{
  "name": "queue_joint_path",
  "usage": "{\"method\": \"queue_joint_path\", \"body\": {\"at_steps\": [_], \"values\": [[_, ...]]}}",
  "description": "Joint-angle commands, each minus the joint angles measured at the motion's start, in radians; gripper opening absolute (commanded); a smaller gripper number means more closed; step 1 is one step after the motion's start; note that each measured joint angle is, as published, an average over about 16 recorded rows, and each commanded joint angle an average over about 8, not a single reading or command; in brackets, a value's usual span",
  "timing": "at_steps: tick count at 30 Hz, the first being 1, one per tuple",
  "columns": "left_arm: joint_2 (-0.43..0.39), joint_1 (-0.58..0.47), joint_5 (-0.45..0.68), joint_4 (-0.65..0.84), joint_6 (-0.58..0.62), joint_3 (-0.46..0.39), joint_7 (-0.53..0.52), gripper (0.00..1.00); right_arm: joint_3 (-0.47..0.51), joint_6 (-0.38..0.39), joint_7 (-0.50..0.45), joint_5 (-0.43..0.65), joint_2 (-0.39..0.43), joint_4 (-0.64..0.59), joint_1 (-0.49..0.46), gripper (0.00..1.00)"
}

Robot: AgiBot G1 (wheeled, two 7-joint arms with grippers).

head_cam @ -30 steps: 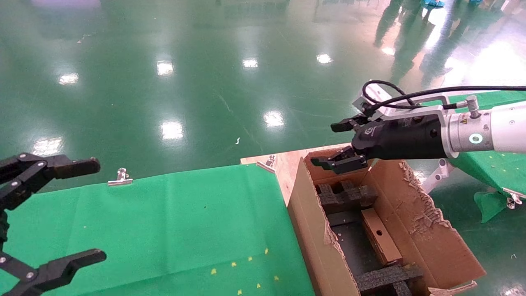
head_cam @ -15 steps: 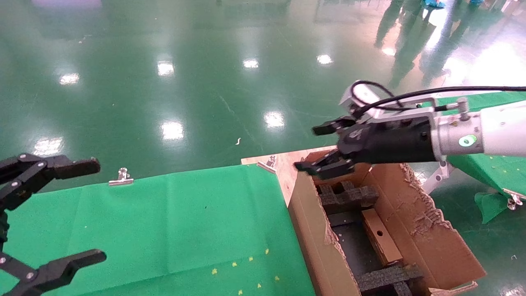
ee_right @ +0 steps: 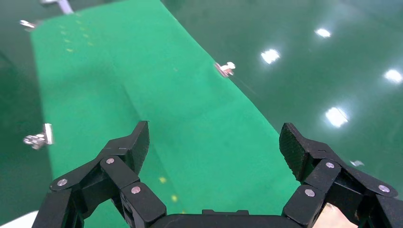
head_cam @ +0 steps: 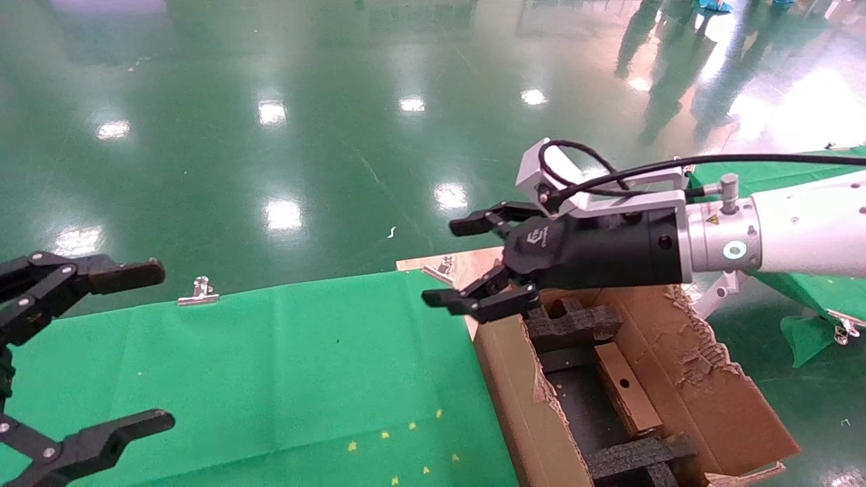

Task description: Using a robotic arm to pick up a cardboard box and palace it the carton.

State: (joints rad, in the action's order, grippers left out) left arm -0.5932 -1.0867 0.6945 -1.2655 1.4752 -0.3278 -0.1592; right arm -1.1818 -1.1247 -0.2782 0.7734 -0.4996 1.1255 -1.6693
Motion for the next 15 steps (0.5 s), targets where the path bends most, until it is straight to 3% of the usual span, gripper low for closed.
{"method": "queue_joint_path", "body": {"at_steps": [1, 15], "values": [[0.000, 0.000, 0.000, 0.000, 0.000, 0.000, 0.000, 1.00, 0.047, -0.019, 0.005, -0.002, -0.006, 0.008, 0.031, 1.00], [0.000, 0.000, 0.000, 0.000, 0.000, 0.000, 0.000, 1.00, 0.376, -0.155, 0.038, -0.018, -0.047, 0.066, 0.248, 1.00]]}}
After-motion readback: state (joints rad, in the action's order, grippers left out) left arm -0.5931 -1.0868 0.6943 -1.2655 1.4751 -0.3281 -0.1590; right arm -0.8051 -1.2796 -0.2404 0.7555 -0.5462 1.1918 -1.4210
